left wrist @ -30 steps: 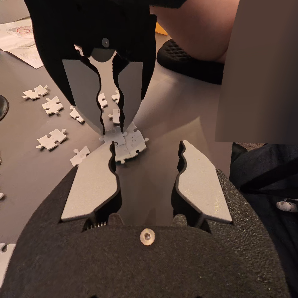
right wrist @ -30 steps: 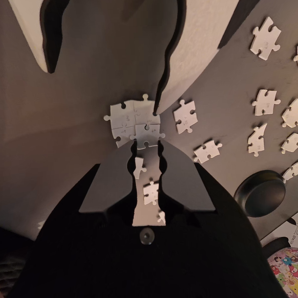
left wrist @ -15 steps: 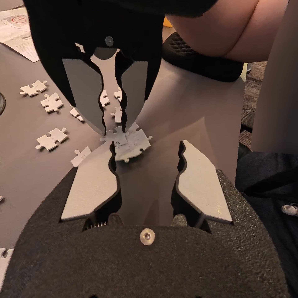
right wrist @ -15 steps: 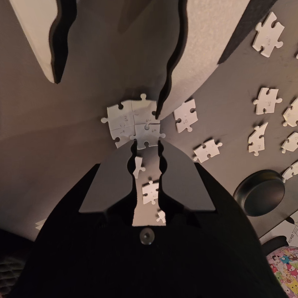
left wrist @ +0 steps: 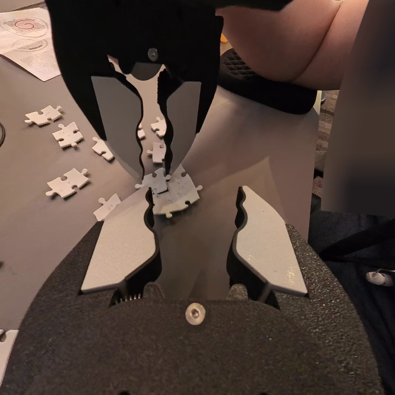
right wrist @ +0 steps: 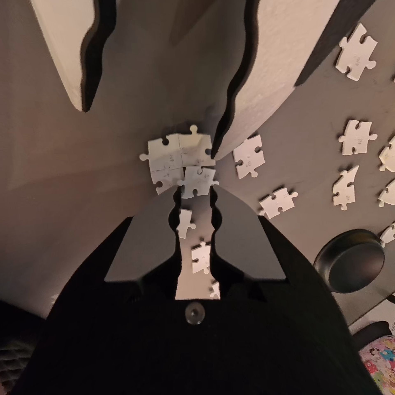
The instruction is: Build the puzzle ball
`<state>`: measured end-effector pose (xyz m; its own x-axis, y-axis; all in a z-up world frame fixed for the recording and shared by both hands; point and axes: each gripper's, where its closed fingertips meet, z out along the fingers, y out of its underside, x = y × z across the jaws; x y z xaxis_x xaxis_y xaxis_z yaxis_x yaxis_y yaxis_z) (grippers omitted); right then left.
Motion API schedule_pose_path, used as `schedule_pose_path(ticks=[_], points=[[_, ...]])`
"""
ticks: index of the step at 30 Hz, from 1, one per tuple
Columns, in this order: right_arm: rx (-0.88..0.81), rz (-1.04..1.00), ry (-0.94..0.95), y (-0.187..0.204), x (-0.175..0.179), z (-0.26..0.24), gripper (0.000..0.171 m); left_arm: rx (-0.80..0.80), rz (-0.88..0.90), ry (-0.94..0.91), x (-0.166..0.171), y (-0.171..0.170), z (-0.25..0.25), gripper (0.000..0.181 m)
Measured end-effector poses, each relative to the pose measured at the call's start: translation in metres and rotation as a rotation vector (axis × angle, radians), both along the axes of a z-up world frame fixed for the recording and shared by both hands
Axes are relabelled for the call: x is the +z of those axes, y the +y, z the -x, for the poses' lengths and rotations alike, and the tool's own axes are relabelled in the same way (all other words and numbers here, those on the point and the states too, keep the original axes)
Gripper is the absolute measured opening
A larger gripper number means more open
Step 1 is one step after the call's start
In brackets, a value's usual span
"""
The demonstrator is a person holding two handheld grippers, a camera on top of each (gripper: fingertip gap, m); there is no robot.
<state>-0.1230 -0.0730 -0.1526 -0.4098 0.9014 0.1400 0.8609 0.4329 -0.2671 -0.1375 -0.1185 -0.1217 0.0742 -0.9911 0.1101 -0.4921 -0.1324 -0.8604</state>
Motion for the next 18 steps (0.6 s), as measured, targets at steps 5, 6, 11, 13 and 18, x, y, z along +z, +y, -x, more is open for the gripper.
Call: schedule_pose_path(ticks=[5,6,11,13,18], points=[[-0.009,0.07,0.075,-0.006,0.014,0.0,0.027,0.005,0.051,-0.01,0.002,-0.003,0.004,0.074],[-0.019,0.094,0.1,-0.007,0.018,0.001,0.027,0.004,0.063,-0.013,0.003,-0.005,0.005,0.073],[-0.136,0.204,0.191,-0.002,0.026,0.008,0.01,-0.007,0.072,-0.018,0.005,-0.01,0.004,0.071],[-0.178,0.238,0.211,-0.001,0.025,0.013,0.009,-0.016,0.073,-0.003,0.002,-0.01,0.001,0.071],[-0.18,0.238,0.18,-0.007,0.016,0.011,0.003,-0.028,0.092,0.04,-0.004,-0.004,-0.006,0.071]])
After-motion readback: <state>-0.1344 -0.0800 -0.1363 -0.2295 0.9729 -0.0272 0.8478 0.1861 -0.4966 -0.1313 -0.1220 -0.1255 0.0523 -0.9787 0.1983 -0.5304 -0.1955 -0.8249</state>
